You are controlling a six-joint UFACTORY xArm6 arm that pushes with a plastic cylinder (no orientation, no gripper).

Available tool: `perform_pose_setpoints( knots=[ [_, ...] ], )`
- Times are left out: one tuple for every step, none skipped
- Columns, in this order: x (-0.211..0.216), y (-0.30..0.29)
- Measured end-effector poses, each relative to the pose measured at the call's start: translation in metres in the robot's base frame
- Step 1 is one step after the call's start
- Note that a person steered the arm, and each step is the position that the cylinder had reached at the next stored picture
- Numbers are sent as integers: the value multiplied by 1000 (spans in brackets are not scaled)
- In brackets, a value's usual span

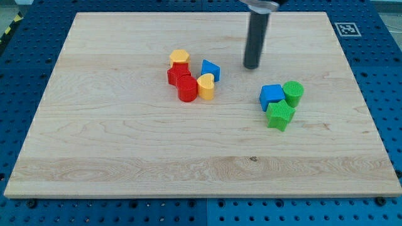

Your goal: Point your arm at the center right side of the board

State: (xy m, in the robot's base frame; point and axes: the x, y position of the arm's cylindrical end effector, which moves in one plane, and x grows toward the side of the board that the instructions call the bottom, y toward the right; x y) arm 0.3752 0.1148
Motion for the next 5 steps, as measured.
perform_pose_setpoints(
  knots=[
    [23, 38],
    [23, 39],
    [23, 40],
    [23, 45],
    [23, 49]
  ],
)
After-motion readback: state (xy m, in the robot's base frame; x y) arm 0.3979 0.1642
